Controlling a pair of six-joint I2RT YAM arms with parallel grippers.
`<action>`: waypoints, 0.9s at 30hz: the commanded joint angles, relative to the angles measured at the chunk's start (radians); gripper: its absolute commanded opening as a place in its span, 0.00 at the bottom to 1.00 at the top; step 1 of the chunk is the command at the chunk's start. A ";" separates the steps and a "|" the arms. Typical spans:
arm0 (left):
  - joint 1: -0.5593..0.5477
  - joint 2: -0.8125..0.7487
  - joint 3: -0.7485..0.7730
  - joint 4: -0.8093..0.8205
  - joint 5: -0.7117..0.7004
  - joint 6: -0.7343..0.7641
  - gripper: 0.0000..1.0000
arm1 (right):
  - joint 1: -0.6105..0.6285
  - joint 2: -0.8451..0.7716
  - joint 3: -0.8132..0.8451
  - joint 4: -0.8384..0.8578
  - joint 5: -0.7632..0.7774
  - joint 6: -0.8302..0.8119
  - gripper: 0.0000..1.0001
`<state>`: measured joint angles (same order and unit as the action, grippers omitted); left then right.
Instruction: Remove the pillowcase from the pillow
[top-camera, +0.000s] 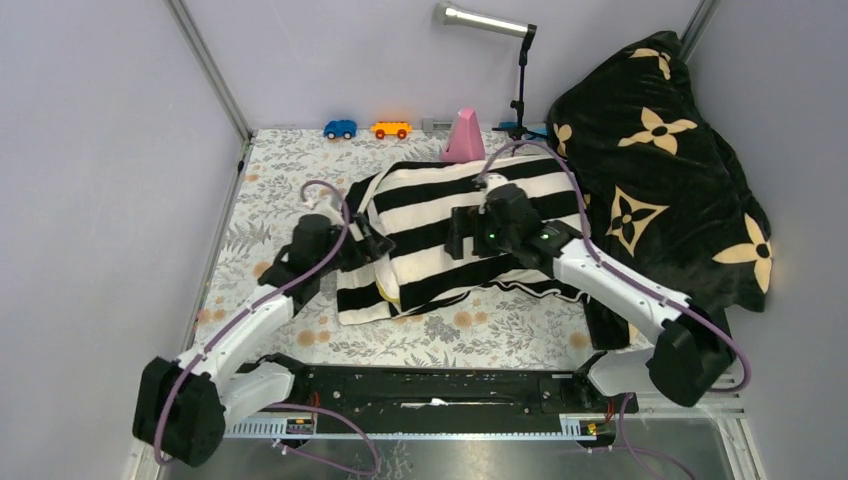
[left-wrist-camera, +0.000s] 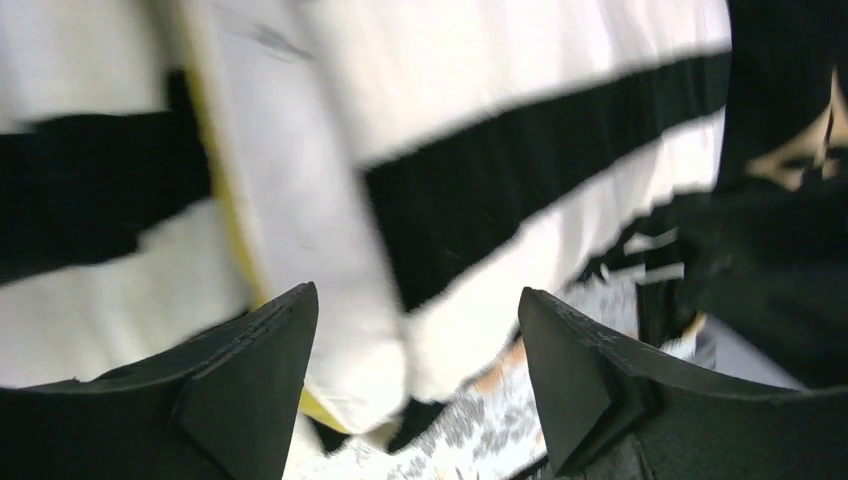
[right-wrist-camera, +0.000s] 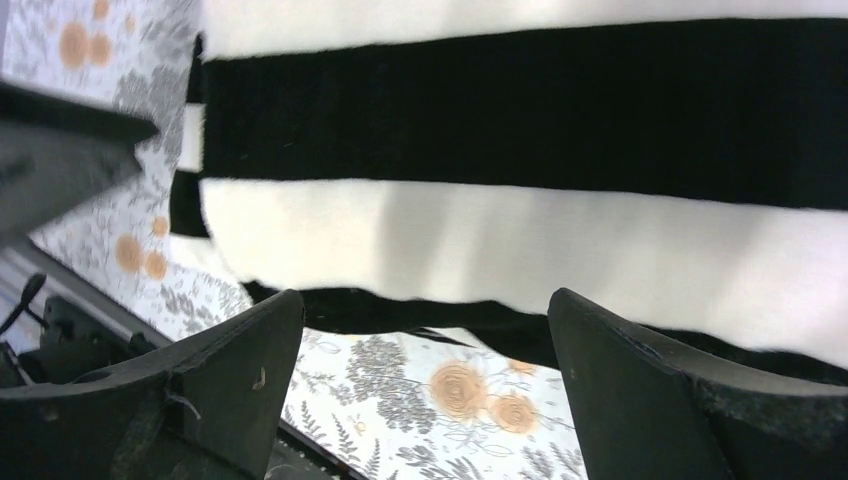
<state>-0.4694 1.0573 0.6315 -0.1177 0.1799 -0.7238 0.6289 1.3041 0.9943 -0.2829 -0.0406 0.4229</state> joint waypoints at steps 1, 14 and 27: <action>0.204 -0.086 -0.122 0.064 0.102 -0.095 0.79 | 0.123 0.093 0.116 -0.011 0.021 -0.033 1.00; 0.339 -0.015 -0.221 0.250 0.276 -0.138 0.80 | 0.279 0.453 0.385 -0.031 0.123 -0.027 0.96; 0.332 0.075 -0.231 0.337 0.310 -0.149 0.80 | 0.299 0.478 0.396 -0.053 0.196 -0.055 0.15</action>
<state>-0.1352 1.1107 0.4034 0.1265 0.4515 -0.8654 0.9165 1.8263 1.3773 -0.3244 0.0959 0.3740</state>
